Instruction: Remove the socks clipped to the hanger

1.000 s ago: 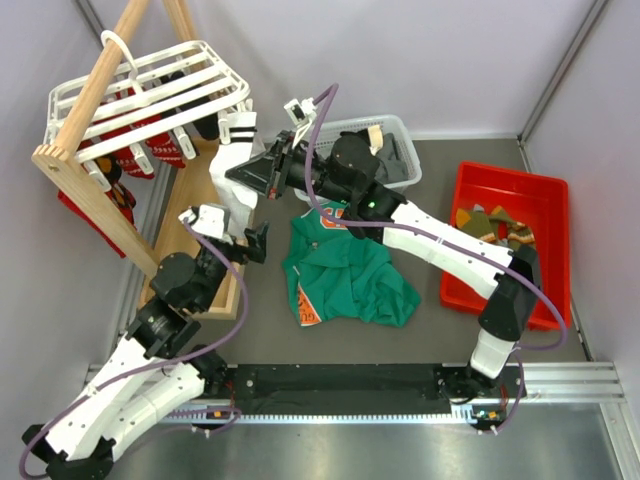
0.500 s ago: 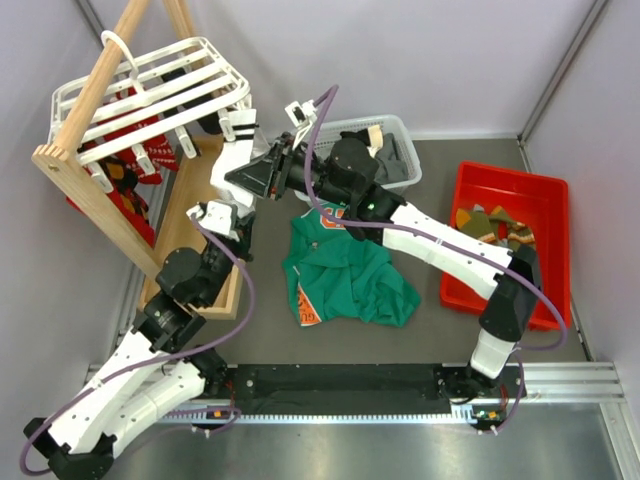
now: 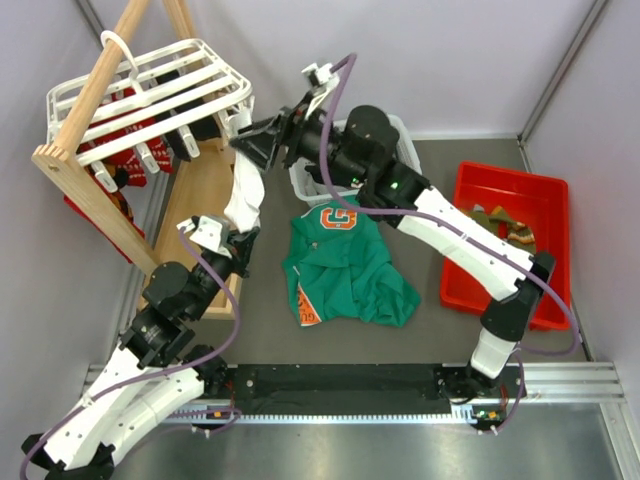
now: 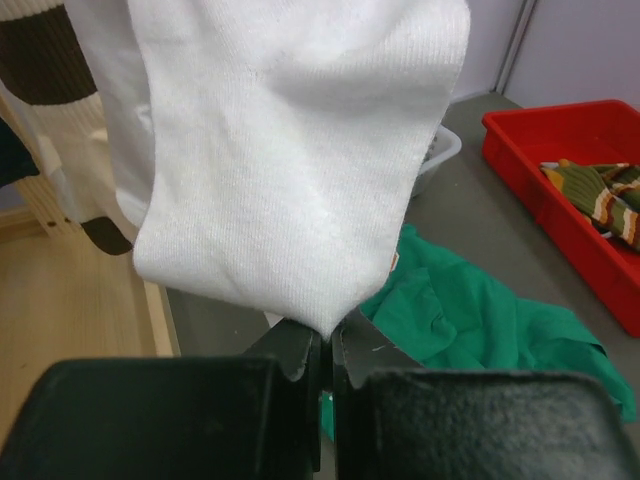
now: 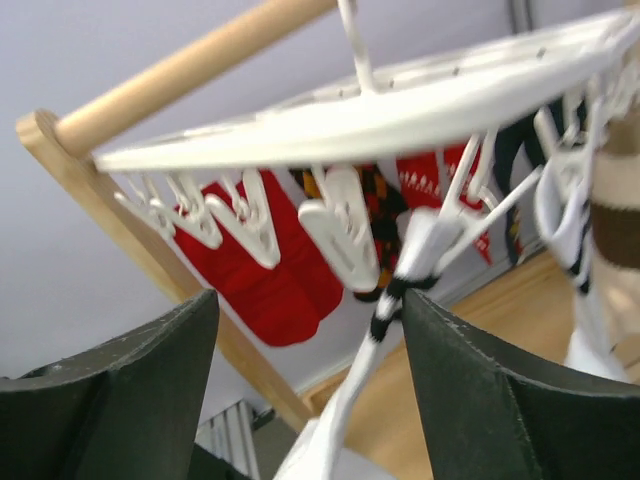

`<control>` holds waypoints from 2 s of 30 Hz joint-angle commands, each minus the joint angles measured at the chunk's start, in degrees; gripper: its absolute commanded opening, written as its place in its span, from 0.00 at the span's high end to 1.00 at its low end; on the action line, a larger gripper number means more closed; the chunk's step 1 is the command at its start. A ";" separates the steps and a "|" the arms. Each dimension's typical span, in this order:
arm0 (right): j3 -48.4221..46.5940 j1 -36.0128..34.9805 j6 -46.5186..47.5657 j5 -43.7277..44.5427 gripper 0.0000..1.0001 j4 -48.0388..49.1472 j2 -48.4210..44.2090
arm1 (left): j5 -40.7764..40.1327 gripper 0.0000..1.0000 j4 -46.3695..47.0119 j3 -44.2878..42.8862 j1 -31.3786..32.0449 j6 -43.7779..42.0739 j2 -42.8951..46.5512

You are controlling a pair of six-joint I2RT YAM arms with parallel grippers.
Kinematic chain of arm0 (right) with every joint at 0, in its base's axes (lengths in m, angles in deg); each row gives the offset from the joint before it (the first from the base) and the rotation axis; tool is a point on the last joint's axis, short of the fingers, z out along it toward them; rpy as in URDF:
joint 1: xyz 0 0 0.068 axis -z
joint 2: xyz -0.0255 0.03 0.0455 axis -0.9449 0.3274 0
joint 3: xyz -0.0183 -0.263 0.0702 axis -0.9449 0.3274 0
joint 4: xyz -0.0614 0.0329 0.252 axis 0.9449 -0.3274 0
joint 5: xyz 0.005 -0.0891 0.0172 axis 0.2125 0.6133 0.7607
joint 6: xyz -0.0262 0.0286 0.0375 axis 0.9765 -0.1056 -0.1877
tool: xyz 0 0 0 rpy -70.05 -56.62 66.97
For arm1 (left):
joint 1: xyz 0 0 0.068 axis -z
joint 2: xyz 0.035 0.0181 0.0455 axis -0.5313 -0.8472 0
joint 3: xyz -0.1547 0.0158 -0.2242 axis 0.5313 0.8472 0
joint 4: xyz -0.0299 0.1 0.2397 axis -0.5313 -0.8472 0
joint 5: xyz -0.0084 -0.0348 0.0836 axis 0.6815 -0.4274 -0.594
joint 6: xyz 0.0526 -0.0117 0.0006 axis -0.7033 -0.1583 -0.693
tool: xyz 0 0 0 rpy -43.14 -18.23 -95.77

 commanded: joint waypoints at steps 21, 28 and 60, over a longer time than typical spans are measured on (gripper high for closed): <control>-15.99 5.20 7.91 3.29 0.40 -6.24 7.87 | 1.83 1.00 0.19 2.63 0.10 2.54 1.47; -18.19 4.85 6.50 2.41 0.43 -6.15 10.15 | 2.09 1.00 0.01 2.72 0.10 2.63 1.64; -24.87 3.70 1.85 3.29 1.00 -3.25 15.17 | 1.74 1.00 -2.18 2.01 0.10 4.21 1.38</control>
